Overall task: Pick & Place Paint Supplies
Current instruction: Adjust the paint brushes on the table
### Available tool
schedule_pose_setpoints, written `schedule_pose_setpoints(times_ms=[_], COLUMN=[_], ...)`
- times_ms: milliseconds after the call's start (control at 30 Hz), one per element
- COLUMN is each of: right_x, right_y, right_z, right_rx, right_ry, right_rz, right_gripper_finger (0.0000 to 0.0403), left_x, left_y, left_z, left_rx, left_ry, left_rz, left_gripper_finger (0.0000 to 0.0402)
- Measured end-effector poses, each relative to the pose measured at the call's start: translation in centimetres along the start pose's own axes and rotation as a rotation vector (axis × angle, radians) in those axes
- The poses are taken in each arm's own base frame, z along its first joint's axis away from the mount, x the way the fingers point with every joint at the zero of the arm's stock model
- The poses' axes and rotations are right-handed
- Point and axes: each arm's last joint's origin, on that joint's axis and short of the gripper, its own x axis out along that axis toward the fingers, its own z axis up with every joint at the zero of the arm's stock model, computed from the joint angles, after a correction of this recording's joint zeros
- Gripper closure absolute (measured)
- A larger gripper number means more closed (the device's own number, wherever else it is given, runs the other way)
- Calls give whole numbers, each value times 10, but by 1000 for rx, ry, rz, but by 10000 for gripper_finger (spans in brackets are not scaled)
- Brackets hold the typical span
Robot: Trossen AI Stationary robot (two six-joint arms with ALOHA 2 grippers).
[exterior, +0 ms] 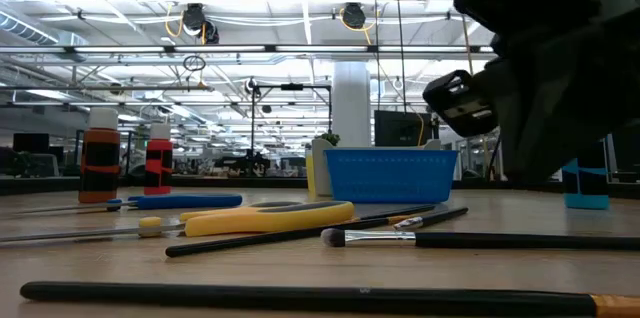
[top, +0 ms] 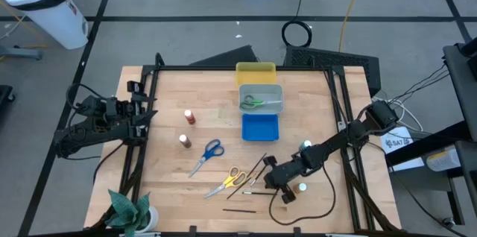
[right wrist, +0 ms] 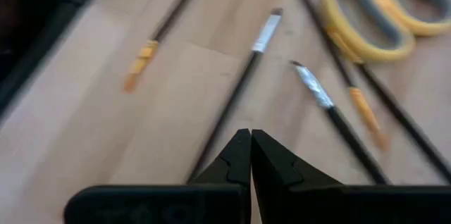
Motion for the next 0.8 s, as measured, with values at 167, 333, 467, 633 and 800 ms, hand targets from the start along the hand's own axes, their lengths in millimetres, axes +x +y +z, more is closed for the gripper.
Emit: schedule_pose_setpoints(times_ms=[167, 333, 467, 633, 800], right_x=[-1, -2, -16, -44, -81], right_y=[-10, -23, -28, -24, -20], right_z=[0, 3, 9, 17, 18], right_rx=[-31, -28, -25, -73, -126], right_ry=[5, -21, -40, -61, -164], right_rz=[-118, -156, -240, -232, -234], right_gripper_finger=[403, 403, 403, 403, 403], left_x=[0, 0, 0, 0, 0], left_y=[0, 0, 0, 0, 0], left_z=[0, 0, 0, 0, 0], left_rx=[0, 0, 0, 0, 0], left_ry=[0, 0, 0, 0, 1], left_rz=[0, 0, 0, 0, 0], left_gripper_finger=[220, 220, 220, 220, 220])
